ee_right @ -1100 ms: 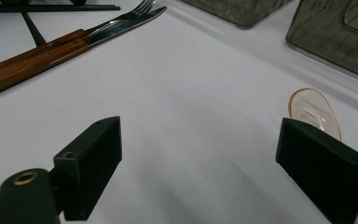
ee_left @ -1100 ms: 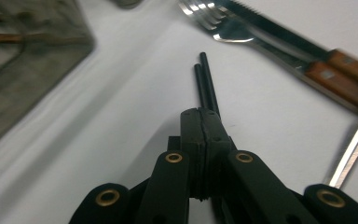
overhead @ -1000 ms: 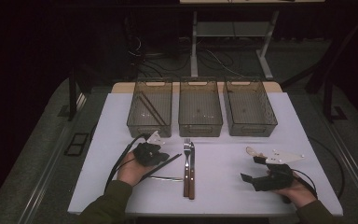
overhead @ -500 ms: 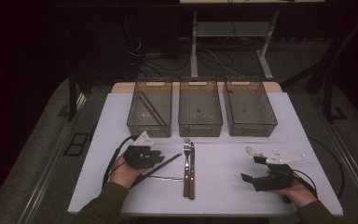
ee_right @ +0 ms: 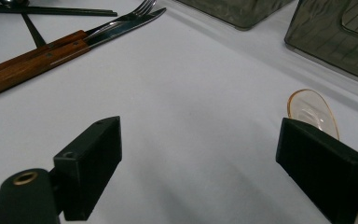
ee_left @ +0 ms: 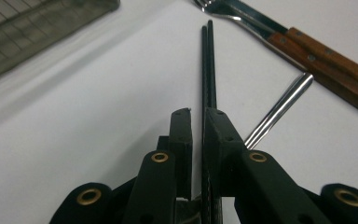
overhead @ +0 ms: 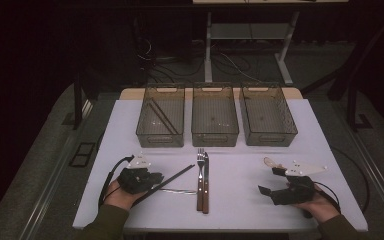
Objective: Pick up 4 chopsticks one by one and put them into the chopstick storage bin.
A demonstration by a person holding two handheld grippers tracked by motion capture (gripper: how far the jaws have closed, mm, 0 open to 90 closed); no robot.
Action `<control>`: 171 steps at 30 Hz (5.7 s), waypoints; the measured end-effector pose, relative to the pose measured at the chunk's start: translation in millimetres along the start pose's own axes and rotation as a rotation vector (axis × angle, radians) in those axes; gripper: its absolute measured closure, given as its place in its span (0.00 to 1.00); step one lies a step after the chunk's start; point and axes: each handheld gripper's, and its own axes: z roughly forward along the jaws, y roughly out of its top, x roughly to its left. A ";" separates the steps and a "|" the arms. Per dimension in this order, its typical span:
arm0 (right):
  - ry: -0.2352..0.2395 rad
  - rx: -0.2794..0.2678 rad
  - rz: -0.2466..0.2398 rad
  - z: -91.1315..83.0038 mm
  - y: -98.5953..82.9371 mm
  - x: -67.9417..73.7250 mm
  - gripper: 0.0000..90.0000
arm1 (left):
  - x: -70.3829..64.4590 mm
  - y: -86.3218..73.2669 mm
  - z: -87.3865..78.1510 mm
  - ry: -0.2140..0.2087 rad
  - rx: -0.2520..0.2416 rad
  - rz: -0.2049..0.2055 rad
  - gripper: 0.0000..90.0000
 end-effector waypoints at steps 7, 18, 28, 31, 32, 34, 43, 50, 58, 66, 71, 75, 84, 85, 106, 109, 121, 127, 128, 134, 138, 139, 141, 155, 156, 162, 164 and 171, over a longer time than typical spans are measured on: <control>0.003 0.000 -0.004 0.2 0.0 0.4 0.16 | 0.3 -0.4 2.2 -0.021 0.016 0.012 0.91; 0.003 0.000 -0.004 0.2 0.1 0.5 0.16 | -1.6 -0.7 4.9 -0.027 0.044 0.013 0.92; 0.004 0.003 -0.001 0.4 0.1 0.7 0.16 | -2.3 -1.2 8.6 -0.022 0.064 0.026 0.91; 0.003 0.003 -0.001 0.3 0.1 0.6 0.16 | -2.5 -1.6 10.5 -0.020 0.073 0.035 0.91; 0.003 0.003 -0.001 0.4 0.1 0.7 0.16 | -2.8 -1.3 10.4 -0.017 0.078 0.035 0.92; 0.004 0.003 -0.001 0.5 0.1 0.8 0.16 | -4.0 -1.6 10.6 -0.011 0.077 0.031 0.92; 0.004 0.004 -0.002 0.6 0.3 1.4 0.16 | -4.7 0.2 11.3 -0.002 0.089 0.035 0.95; 0.006 0.003 -0.004 0.8 0.4 1.4 0.16 | -6.3 2.1 11.5 0.012 0.100 0.031 0.95; 0.005 0.003 -0.004 0.8 0.4 1.3 0.16 | -7.0 4.7 9.7 0.012 0.098 0.009 0.95; 0.008 0.002 -0.003 0.8 0.5 1.4 0.16 | -5.4 8.5 3.9 0.015 0.075 -0.006 0.95; 0.015 -0.006 -0.011 1.2 0.9 2.0 0.16 | -3.0 11.2 -2.2 0.011 0.054 -0.009 0.95; 0.026 -0.020 -0.009 1.2 1.6 2.6 0.16 | -0.9 12.5 -4.3 0.006 0.038 -0.020 0.95; 0.039 -0.028 -0.015 2.4 2.5 4.4 0.16 | 0.3 16.1 -10.0 -0.003 0.003 -0.029 0.95; 0.038 -0.028 -0.014 2.4 2.6 4.3 0.16 | 0.6 16.4 -10.7 -0.003 0.005 -0.026 0.95; 0.036 -0.025 -0.010 3.1 2.3 3.7 0.16 | 5.8 35.7 -20.3 -0.010 -0.083 -0.051 0.95; 0.037 -0.025 -0.010 3.3 2.3 3.5 0.16 | 7.1 39.5 -21.2 -0.008 -0.094 -0.057 0.95; 0.039 -0.027 -0.007 3.1 2.3 3.4 0.16 | 18.8 53.5 -23.2 0.010 -0.132 -0.081 0.95; 0.044 -0.032 -0.004 2.9 3.1 4.4 0.16 | 26.3 59.4 -25.0 0.010 -0.167 -0.087 0.95; 0.046 -0.033 -0.008 2.9 3.0 4.5 0.16 | 28.4 61.0 -24.9 0.011 -0.167 -0.089 0.95; 0.051 -0.042 -0.002 1.8 3.5 3.4 0.16 | 39.3 73.3 -21.8 0.022 -0.189 -0.103 0.95; 0.051 -0.042 -0.015 1.4 3.3 3.9 0.16 | 43.8 81.4 -20.6 0.026 -0.187 -0.097 0.95; 0.050 -0.041 -0.015 1.2 3.2 4.0 0.16 | 45.3 84.1 -20.4 0.028 -0.193 -0.104 0.95; 0.044 -0.043 -0.012 0.2 2.9 3.8 0.16 | 48.0 88.6 -20.4 0.027 -0.200 -0.107 0.95; 0.034 -0.050 -0.005 -2.5 2.8 2.2 0.16 | 70.3 128.1 -18.0 0.077 -0.210 -0.104 0.95; 0.034 -0.050 -0.005 -2.5 2.8 2.1 0.16 | 72.9 130.5 -17.6 0.081 -0.211 -0.108 0.95; 0.034 -0.051 -0.002 -2.6 2.8 2.4 0.16 | 87.7 147.3 -12.8 0.100 -0.227 -0.128 0.95; 0.034 -0.052 0.000 -3.2 2.8 2.3 0.16 | 91.8 153.9 -11.5 0.106 -0.230 -0.126 0.95; 0.034 -0.057 0.003 -4.3 2.3 1.5 0.16 | 103.0 171.9 -3.9 0.140 -0.220 -0.115 0.95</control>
